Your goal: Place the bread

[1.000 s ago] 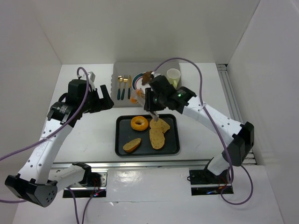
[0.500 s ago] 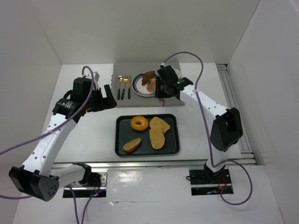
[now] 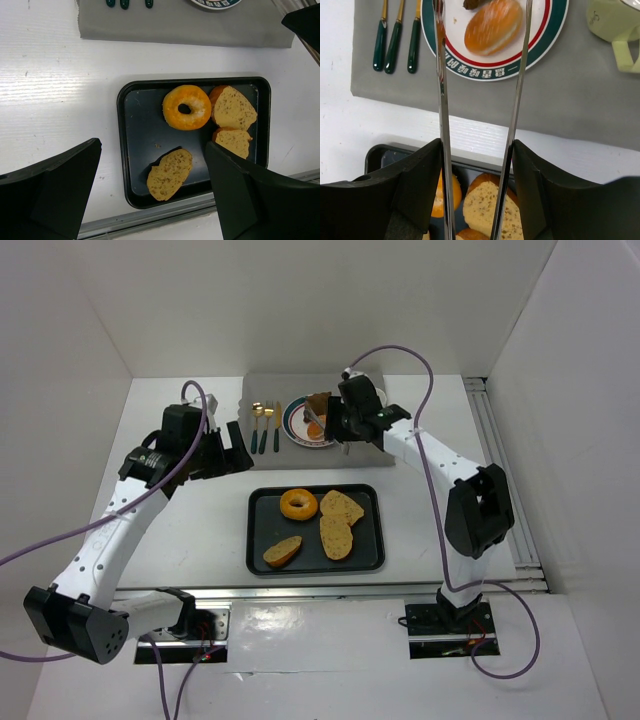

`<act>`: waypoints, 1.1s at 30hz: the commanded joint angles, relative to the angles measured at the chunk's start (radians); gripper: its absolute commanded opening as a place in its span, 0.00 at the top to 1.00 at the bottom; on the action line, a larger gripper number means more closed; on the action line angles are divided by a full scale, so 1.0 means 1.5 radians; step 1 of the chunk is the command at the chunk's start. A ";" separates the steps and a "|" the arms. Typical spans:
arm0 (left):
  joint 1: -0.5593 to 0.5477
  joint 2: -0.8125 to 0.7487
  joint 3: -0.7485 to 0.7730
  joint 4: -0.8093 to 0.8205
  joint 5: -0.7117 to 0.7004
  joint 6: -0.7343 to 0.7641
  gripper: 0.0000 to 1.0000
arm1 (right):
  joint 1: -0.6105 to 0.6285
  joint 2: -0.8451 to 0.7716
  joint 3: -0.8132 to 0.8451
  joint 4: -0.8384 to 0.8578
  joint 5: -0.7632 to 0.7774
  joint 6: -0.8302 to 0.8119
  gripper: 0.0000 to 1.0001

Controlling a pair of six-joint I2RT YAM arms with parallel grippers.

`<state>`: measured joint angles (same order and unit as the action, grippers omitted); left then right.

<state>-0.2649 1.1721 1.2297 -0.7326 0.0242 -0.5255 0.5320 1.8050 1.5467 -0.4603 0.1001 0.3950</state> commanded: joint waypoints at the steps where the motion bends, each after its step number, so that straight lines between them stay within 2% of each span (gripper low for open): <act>1: 0.004 -0.002 0.001 0.018 0.011 0.010 0.01 | 0.010 -0.031 0.043 0.026 0.023 -0.014 0.36; 4: 0.004 -0.009 0.001 0.018 0.011 0.010 0.01 | 0.017 -0.054 0.049 0.009 0.023 -0.020 0.36; 10: 0.004 -0.015 0.008 0.018 0.005 0.016 0.01 | 0.032 -0.170 0.013 -0.029 0.145 -0.020 0.36; 14: 0.010 -0.015 0.023 0.003 -0.002 0.031 0.01 | 0.032 -0.272 -0.126 -0.054 0.345 0.014 0.36; 16: 0.010 -0.015 0.023 0.003 -0.002 0.037 0.01 | -0.012 -0.316 -0.174 -0.072 0.378 0.046 0.36; 18: 0.016 -0.015 0.029 0.003 -0.002 0.037 0.01 | -0.055 -0.331 -0.244 -0.063 0.359 0.054 0.36; 19: 0.016 -0.015 0.029 0.003 0.005 0.044 0.01 | -0.104 -0.331 -0.263 -0.035 0.335 0.047 0.36; 21: 0.016 -0.015 0.029 -0.003 0.005 0.045 0.01 | -0.145 -0.312 -0.304 0.000 0.292 0.047 0.36; 22: 0.016 -0.015 0.029 -0.003 0.005 0.045 0.01 | -0.172 -0.302 -0.315 0.060 0.282 0.047 0.36; 26: 0.016 -0.015 0.029 -0.003 0.005 0.045 0.01 | -0.197 -0.232 -0.354 0.218 0.296 0.025 0.36; 33: 0.016 -0.022 0.021 -0.010 0.005 0.045 0.01 | -0.241 -0.049 -0.338 0.339 0.310 0.002 0.36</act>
<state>-0.2462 1.1690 1.2312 -0.7471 0.0280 -0.4732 0.2111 1.6852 1.0080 -0.1303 0.5339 0.4137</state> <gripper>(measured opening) 0.990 0.637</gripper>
